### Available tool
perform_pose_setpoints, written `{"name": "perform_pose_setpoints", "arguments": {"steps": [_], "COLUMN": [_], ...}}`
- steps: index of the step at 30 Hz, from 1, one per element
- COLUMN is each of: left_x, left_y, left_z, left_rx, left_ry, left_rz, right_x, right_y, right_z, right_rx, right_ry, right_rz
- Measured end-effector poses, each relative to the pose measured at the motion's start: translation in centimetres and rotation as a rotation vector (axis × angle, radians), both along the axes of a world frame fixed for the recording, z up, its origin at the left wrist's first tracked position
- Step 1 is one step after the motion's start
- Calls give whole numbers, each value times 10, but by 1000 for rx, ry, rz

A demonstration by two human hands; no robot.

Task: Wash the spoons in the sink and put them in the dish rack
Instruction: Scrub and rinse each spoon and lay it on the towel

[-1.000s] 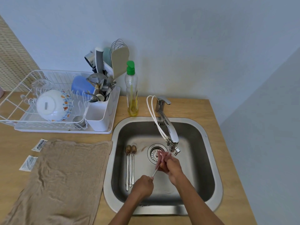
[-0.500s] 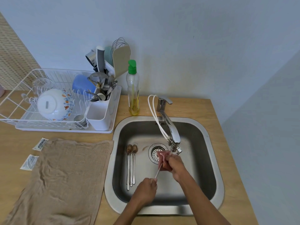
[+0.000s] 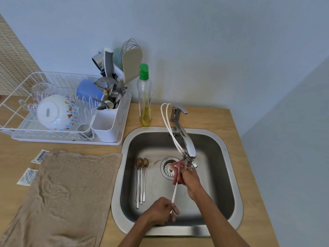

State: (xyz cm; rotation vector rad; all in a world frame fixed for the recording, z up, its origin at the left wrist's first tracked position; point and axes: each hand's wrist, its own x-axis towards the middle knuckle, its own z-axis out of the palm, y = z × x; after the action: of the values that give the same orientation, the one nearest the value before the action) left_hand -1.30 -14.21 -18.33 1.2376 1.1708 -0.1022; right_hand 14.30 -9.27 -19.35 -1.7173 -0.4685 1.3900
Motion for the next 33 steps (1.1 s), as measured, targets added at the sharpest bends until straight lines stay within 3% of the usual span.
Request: {"name": "perform_pose_setpoints", "arguments": {"steps": [3,7,10,13,16,18,26,33], "left_x": [0,9,-5,-15,2,22,46,12], "left_y": [3,1,20,60,102,116,117,136], "left_z": [-9,-10,-24,-22,-5,3,-13,-8], "left_rx": [102,44,87,307,482,477,536,517], "left_ry": [13,-43,100,184,53,-20,19,14], "left_rz": [-49,-104,-161,90,245,206,259,650], "right_x": [0,-2,2,7,6,4,11,40], "right_y": [-5,-17,-24,-27,-28,-28,-35,-56], "right_z": [-5,-10,-6,-8,-12,-14,-17,-24], "right_rx": [13,37,50,59,68,69,113,71], "right_ry": [-11,-99,-185,-285,-369,-417,-506,-538], "right_rz": [51,165,143,168,206,232,347,470]}}
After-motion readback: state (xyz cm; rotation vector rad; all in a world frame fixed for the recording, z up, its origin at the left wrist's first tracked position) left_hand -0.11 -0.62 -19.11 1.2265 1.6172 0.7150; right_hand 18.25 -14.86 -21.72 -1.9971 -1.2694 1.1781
